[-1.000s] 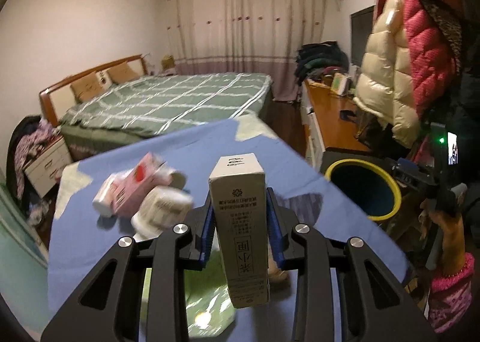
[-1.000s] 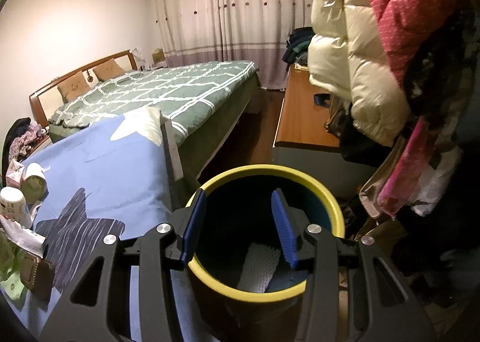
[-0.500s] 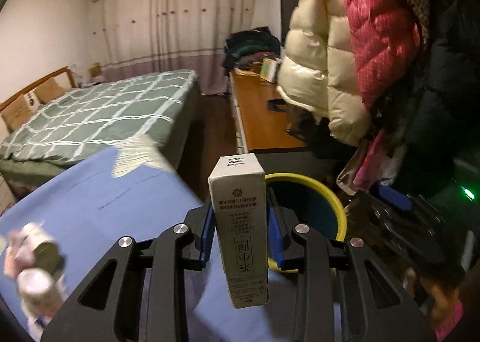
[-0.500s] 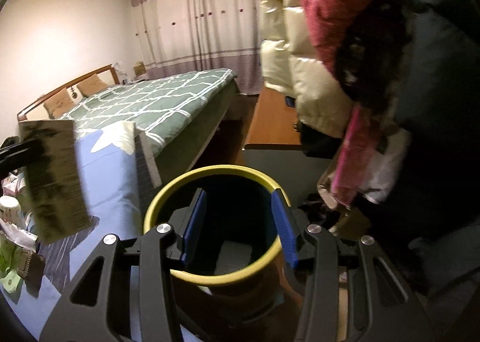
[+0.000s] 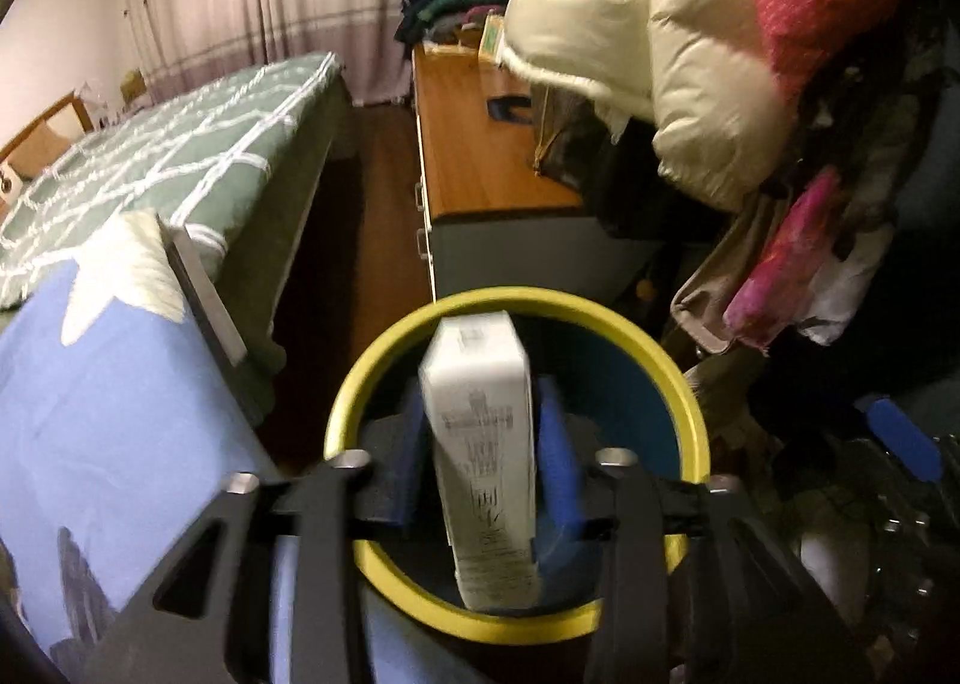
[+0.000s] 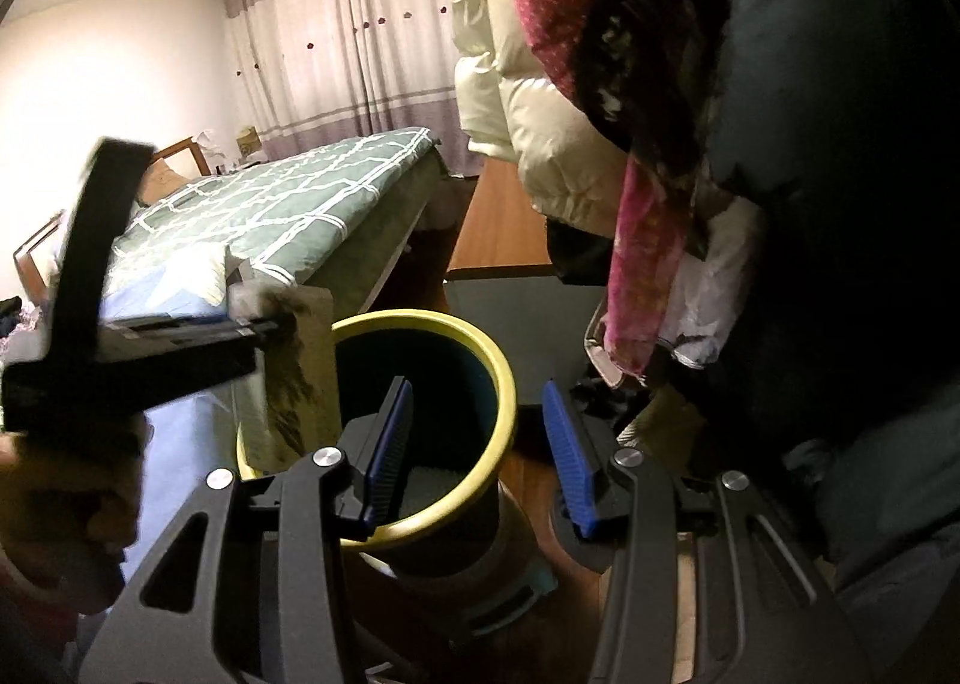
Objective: Collect trash
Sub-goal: 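Lower the carton into the bin and open the left gripper, then grasp the grey paper strip beside the white cup with the right gripper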
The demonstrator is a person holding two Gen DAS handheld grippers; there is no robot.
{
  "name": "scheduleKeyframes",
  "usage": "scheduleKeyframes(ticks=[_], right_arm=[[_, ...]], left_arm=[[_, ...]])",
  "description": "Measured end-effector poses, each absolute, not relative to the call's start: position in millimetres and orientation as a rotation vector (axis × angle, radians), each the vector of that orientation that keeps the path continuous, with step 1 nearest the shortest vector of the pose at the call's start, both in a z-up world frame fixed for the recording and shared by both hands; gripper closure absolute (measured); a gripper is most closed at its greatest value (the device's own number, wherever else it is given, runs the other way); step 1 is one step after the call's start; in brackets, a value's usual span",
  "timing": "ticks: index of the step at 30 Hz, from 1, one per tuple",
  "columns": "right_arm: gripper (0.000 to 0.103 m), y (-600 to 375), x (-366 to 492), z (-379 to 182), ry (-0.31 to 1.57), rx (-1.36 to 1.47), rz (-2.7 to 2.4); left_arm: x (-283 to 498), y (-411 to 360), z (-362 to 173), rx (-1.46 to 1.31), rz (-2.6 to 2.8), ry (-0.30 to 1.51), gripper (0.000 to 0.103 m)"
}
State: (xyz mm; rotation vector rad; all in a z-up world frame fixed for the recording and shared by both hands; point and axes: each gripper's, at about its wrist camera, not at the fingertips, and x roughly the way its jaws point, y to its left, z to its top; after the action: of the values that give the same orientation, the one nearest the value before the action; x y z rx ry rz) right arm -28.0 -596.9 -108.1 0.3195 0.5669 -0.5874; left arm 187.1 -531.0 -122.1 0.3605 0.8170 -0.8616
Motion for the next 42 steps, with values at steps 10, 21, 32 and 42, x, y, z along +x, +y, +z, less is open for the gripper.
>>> scheduleKeyframes(ticks=[10,21,32,42], right_arm=[[0.058,-588,-25,-106,0.580,0.323,-0.575],[0.055,-481,41,-104,0.646,0.245,-0.186],[0.054,-324,109,-95,0.705,0.117,0.263],[0.045,-246,134,-106,0.727,-0.057,0.321]], left_arm=[[179,-481,-83,0.285,-0.808,0.764,0.024],[153,-250,-12,0.070,-0.524,0.634,0.010],[112,-51,-8,-0.047,-0.089,0.546,0.005],[105,0,-25,-0.123,-0.052,0.562,0.005]])
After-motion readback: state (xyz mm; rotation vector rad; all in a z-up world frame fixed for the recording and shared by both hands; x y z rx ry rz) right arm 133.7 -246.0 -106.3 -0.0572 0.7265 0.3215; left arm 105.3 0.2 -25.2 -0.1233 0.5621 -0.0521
